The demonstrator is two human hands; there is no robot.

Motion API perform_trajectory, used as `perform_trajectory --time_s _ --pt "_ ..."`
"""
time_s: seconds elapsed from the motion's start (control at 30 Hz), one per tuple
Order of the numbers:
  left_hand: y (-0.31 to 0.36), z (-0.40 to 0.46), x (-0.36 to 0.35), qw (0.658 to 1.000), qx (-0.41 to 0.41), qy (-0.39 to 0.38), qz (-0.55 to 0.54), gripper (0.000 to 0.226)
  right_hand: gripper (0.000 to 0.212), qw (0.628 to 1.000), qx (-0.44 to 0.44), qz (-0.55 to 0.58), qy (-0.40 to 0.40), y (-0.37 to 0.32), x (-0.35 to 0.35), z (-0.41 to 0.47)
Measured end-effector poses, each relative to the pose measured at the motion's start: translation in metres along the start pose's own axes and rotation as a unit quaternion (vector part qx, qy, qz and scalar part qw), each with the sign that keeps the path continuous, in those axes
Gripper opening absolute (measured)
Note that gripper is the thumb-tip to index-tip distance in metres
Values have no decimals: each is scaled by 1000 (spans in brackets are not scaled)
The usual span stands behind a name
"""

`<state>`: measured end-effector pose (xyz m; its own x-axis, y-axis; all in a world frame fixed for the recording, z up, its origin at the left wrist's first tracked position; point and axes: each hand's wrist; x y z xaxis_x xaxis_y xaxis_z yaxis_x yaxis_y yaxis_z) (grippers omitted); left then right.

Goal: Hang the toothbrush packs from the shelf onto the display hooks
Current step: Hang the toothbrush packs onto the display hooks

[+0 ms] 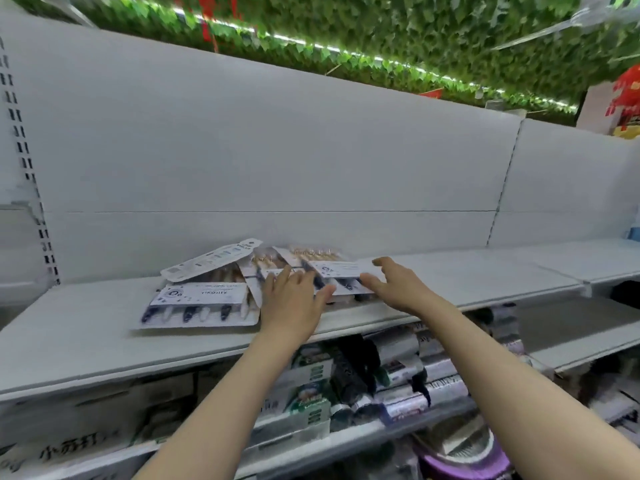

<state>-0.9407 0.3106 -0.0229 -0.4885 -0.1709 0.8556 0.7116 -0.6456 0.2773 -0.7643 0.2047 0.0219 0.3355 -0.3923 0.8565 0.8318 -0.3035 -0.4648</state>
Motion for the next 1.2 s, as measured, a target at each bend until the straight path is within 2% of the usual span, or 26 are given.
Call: perform_trajectory --time_s 0.1,0.2,0.23,0.33,0.4,0.53,0.67,0.73,0.83,0.97,1.1,1.2 --pt "6 -1 -11 999 30 14 22 66 71 998 -12 36 -56 22 2 37" --pt "12 1 -13 998 55 14 29 69 73 994 -13 89 -64 37 7 66" --pt "13 1 -13 997 63 18 31 72 69 989 -24 129 -63 42 7 73" --pt "16 -2 -17 995 69 46 48 82 40 977 -51 196 -67 59 9 85" --pt "16 -2 -20 995 74 53 50 80 45 968 -64 231 -71 68 11 87" --pt "19 0 -22 995 80 50 25 75 41 933 -81 340 -84 80 11 88" --pt "10 2 -27 990 116 86 2 77 29 891 -41 442 -89 88 12 86" --pt "7 3 -25 976 194 99 26 80 19 873 -29 483 -57 96 15 84" --pt "12 4 -26 961 263 75 40 76 25 835 1 549 19 113 16 80" --pt "27 17 -29 964 261 49 8 70 21 809 11 581 91 129 16 67" --pt "41 31 -42 973 229 32 0 55 27 818 1 558 137 146 14 53" --pt "52 39 -47 971 231 25 -49 58 26 827 1 539 159 154 21 44"
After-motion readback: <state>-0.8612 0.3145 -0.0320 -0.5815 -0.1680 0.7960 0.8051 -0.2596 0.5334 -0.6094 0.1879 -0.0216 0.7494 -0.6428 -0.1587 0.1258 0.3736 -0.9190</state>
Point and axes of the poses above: each hand's wrist, its own z-axis towards the middle knuckle, its own x-axis out of the back of the hand, y = z × x, and after that the axes turned 6 degrees about x, right-handed
